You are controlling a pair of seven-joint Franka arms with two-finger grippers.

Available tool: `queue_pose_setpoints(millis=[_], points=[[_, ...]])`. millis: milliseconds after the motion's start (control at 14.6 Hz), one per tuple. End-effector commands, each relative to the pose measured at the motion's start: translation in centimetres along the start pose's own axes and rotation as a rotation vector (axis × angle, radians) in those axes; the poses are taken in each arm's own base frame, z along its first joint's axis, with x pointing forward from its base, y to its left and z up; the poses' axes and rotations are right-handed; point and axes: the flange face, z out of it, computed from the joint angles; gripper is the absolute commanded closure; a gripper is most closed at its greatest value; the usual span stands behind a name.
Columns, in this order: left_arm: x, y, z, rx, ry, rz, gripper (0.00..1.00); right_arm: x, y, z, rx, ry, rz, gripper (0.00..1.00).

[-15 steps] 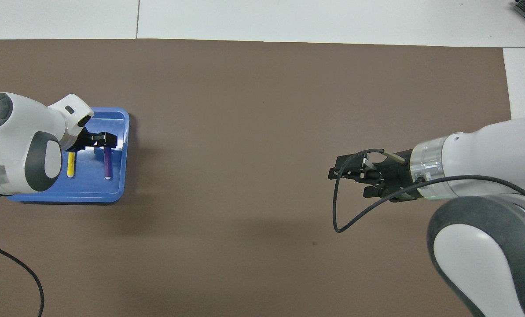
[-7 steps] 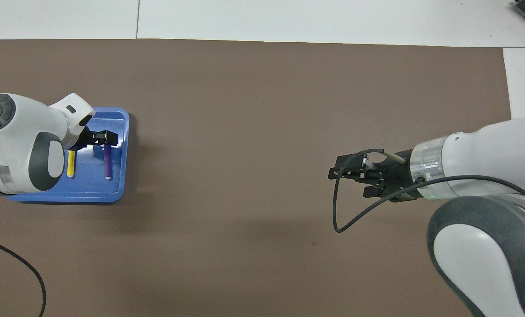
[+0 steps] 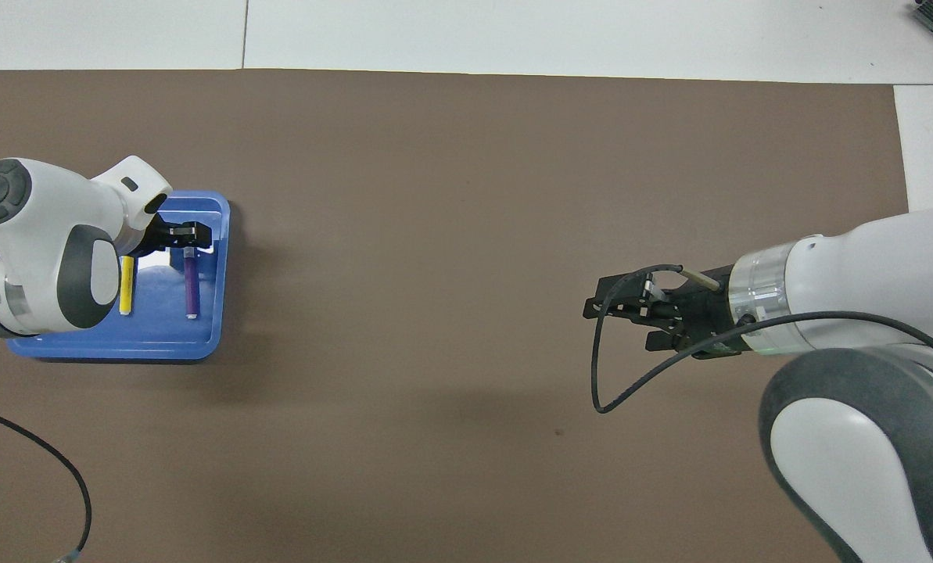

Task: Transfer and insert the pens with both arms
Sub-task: 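Lower the left gripper onto the purple pen and close on it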

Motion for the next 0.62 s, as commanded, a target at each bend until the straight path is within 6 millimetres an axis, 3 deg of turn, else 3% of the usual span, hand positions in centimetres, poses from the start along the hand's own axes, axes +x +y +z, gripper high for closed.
queue_pose_setpoints(millis=[0,410,547], points=[[0.83,0.03,0.31,-0.015,0.005,0.005,0.4,-0.66,0.18,-0.1,0.031,0.008,0.026,0.0],[0.54,0.22,0.58,-0.016,-0.006,0.009,0.77,-0.66,0.18,-0.1,0.031,0.008,0.026,0.0],[0.52,0.32,0.59,-0.018,-0.007,0.009,0.84,-0.66,0.18,-0.1,0.031,0.008,0.026,0.0]])
